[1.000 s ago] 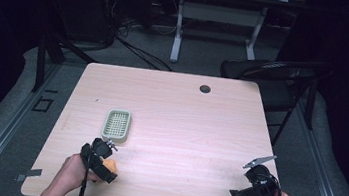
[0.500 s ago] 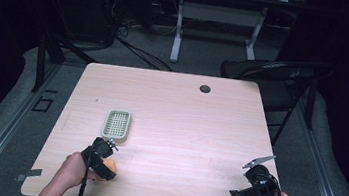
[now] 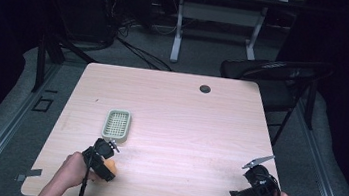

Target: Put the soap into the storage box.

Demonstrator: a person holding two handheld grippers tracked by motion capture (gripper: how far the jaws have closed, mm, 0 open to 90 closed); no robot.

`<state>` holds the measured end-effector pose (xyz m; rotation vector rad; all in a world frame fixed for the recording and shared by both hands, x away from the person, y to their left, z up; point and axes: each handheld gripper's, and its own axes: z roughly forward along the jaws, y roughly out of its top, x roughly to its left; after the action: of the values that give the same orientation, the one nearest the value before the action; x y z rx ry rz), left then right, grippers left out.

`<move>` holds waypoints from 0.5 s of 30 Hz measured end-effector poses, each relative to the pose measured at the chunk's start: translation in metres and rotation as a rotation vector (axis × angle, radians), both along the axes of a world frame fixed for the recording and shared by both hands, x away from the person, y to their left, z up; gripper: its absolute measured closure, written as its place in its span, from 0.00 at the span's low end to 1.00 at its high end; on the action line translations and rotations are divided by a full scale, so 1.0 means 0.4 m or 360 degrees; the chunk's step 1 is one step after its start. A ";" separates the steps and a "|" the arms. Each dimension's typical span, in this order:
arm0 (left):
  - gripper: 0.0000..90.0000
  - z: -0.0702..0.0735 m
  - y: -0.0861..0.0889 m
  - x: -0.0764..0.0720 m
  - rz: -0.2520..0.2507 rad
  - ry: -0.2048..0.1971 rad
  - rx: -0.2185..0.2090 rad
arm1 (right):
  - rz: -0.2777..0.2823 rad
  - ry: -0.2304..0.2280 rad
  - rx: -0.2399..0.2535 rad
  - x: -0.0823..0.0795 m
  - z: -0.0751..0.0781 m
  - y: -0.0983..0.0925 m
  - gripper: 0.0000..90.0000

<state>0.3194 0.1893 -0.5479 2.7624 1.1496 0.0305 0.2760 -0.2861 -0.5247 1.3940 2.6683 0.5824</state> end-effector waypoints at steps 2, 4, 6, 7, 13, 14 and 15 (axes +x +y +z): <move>0.28 0.003 0.002 -0.001 0.0000 -0.0002 0.0005 | 0.0001 0.0001 0.0001 0.000 0.000 0.000 0.14; 0.28 0.007 0.003 -0.001 -0.0001 -0.0008 0.0009 | 0.0000 0.0000 0.0001 0.000 0.000 0.000 0.14; 0.28 0.015 0.004 -0.002 0.0002 -0.0018 -0.0007 | 0.0011 -0.0002 -0.0024 0.000 0.001 -0.002 0.14; 0.28 0.017 0.004 -0.003 -0.0001 -0.0022 -0.0011 | 0.0010 0.0001 -0.0015 0.000 0.001 -0.001 0.14; 0.28 0.018 0.006 -0.003 0.0000 -0.0016 -0.0009 | 0.0016 0.0010 -0.0020 -0.001 0.001 -0.003 0.14; 0.28 0.016 0.006 -0.003 0.0003 -0.0014 -0.0007 | 0.0016 0.0010 -0.0020 -0.001 0.001 -0.003 0.14; 0.28 0.011 0.005 -0.003 0.0000 -0.0009 0.0001 | 0.0017 0.0009 -0.0019 0.000 0.000 -0.003 0.14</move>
<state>0.3183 0.1913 -0.5434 2.7608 1.1488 0.0382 0.2758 -0.2873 -0.5245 1.3815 2.6804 0.5630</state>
